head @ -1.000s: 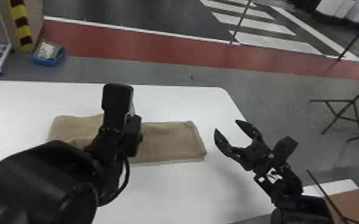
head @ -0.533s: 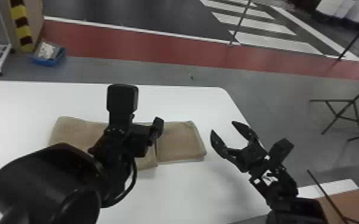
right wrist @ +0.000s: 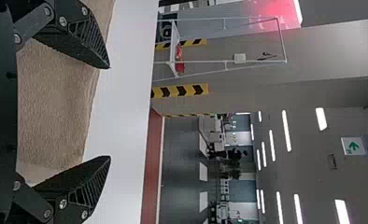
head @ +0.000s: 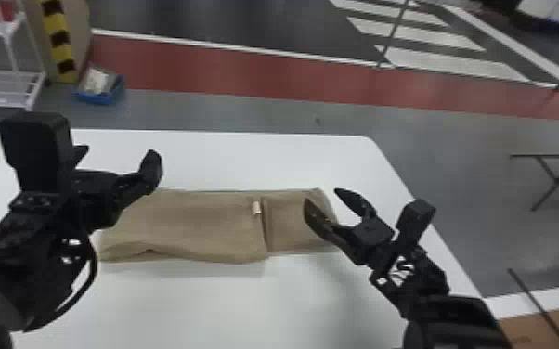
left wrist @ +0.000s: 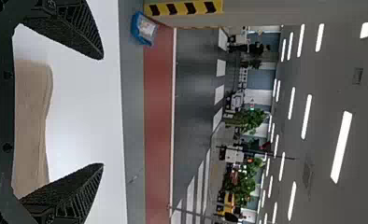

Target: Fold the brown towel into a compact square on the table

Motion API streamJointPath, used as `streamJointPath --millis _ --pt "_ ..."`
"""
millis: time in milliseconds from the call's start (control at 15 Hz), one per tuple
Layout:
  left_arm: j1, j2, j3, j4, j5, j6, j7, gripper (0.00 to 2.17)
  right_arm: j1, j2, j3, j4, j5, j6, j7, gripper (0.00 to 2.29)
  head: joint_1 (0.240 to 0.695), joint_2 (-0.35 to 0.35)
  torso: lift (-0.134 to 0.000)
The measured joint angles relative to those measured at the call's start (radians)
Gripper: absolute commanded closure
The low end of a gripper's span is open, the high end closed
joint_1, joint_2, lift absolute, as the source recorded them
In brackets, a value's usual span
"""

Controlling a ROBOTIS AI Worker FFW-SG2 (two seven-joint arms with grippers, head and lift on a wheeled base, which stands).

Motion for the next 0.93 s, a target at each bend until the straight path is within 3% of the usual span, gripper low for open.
streamJointPath --millis 200,333,533,933 --pt "0.056 0.103 0.113 -0.018 -0.020 -0.048 -0.031 0.09 0.011 0.057 0.069 -0.084 0.024 0.172 -0.060 0.29 0.695 -0.057 -0.128" --pt "0.079 0.138 0.146 -0.015 -0.067 -0.070 -0.059 0.09 0.023 0.089 0.108 -0.112 0.049 0.233 -0.099 0.34 0.695 0.026 -0.128" --pt "0.108 0.147 0.168 0.010 -0.125 -0.143 -0.091 0.09 0.054 0.107 0.157 -0.158 0.093 0.272 -0.168 0.35 0.695 0.067 -0.128" --pt "0.137 0.147 0.169 0.027 -0.137 -0.238 -0.115 0.09 0.090 0.111 0.170 -0.216 0.130 0.347 -0.223 0.35 0.695 0.067 -0.128"
